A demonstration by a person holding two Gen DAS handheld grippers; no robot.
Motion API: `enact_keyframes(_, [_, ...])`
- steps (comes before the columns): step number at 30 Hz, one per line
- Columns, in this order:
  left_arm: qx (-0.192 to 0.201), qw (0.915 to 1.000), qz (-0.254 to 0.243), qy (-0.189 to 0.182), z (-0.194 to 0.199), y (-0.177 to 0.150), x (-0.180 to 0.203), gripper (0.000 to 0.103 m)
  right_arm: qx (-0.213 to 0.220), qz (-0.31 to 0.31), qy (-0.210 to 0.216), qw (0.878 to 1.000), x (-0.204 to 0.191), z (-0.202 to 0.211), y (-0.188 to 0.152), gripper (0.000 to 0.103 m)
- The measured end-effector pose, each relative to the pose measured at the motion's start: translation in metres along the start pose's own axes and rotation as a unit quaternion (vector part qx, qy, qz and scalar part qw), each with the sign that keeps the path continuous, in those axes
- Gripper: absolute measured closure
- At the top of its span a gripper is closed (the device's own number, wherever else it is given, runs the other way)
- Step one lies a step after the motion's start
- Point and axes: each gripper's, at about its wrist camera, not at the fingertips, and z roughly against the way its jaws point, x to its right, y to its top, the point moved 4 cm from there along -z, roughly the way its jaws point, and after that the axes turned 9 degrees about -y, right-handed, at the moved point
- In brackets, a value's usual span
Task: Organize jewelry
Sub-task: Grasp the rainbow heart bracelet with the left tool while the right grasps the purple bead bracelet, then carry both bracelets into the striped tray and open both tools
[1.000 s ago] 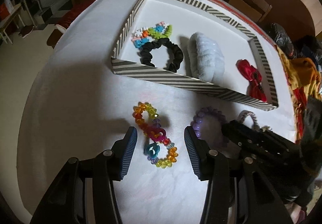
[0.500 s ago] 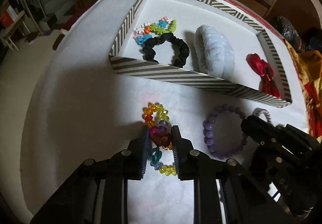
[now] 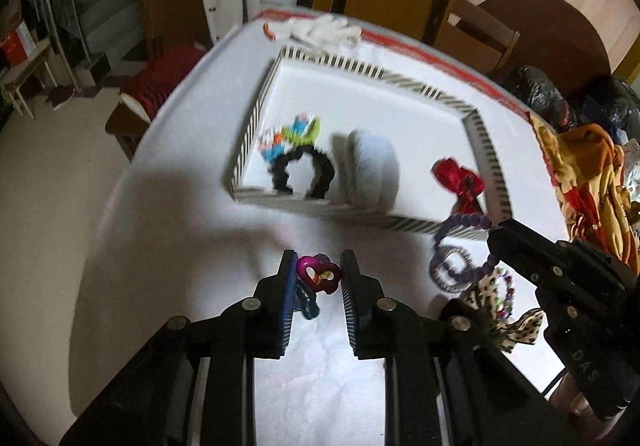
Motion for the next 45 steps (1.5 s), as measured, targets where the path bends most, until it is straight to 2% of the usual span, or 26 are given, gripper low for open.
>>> enact_keyframes(8, [0.032,0.9992,-0.021,0.007,0.022,0.033,0.010,0.076,0.020,0.005,-0.018,1.000,0.012,0.023,0.020,0.094])
enact_keyframes(16, [0.042,0.9985,-0.032,0.014,0.016,0.066,0.009,0.076,0.019,-0.001,-0.033,0.999,0.027,0.011,0.037,0.094])
enact_keyframes(29, [0.023,0.9983,-0.051,0.018,-0.029,0.115,-0.002,0.076,-0.012,-0.027,-0.048,0.998,0.046,-0.044,0.061,0.094])
enact_keyframes(37, [0.007,0.9988,-0.046,0.013,-0.062,0.142,-0.013,0.076,-0.031,-0.037,-0.050,0.998,0.047,-0.079,0.077,0.094])
enact_keyframes(45, [-0.003,0.9993,-0.033,0.016,-0.094,0.170,-0.030,0.076,-0.040,-0.049,-0.030,0.998,0.038,-0.118,0.109,0.094])
